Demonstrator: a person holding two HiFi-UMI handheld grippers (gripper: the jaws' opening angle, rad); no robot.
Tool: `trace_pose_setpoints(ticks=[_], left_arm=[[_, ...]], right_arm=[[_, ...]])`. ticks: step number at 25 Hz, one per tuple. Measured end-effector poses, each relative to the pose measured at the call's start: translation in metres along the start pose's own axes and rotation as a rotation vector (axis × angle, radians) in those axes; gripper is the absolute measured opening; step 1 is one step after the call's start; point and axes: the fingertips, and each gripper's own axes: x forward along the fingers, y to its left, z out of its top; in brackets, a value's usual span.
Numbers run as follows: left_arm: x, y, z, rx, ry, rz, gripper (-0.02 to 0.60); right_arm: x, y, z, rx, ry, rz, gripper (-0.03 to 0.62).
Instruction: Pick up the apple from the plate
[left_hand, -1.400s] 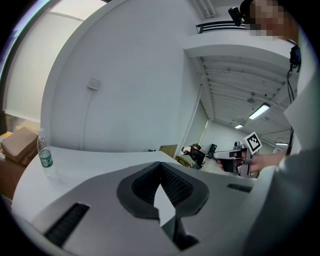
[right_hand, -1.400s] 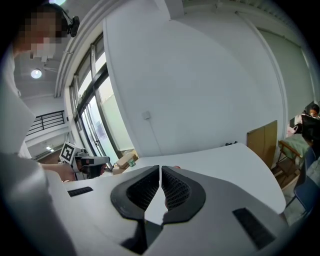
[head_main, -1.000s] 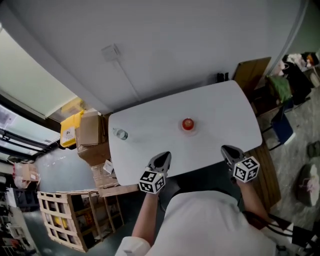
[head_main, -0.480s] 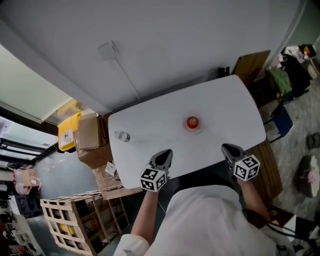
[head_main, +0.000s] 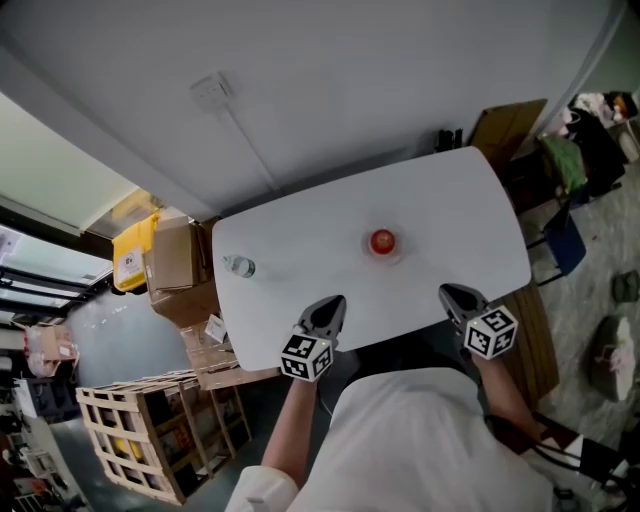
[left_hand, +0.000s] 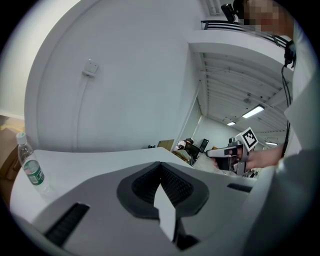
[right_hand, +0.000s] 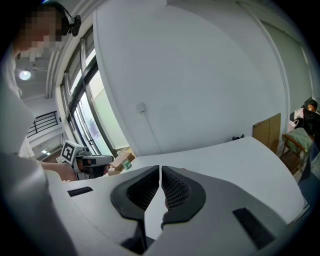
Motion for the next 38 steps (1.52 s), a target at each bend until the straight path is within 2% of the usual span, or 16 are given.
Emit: trace_pose_setpoints(ticks=[13,30,38], left_arm=[[0.047,-0.010,-0.004,-0.005,0.018,0.112,0.003],[0.133,-0.009,-0.003,0.007,0.077,0.158,0.052],[0.168,0.003,-0.010,-0.017,0.116,0.185,0.084]], right_arm=[[0.024,-0.042,0.025,-0.014,0.049,0.118,0.038],[0.048,-0.100,0.026,0.007,0.146,0.211,0.038],[0.063,-0.116,0.025,0.012,0.185,0.251,0.038]])
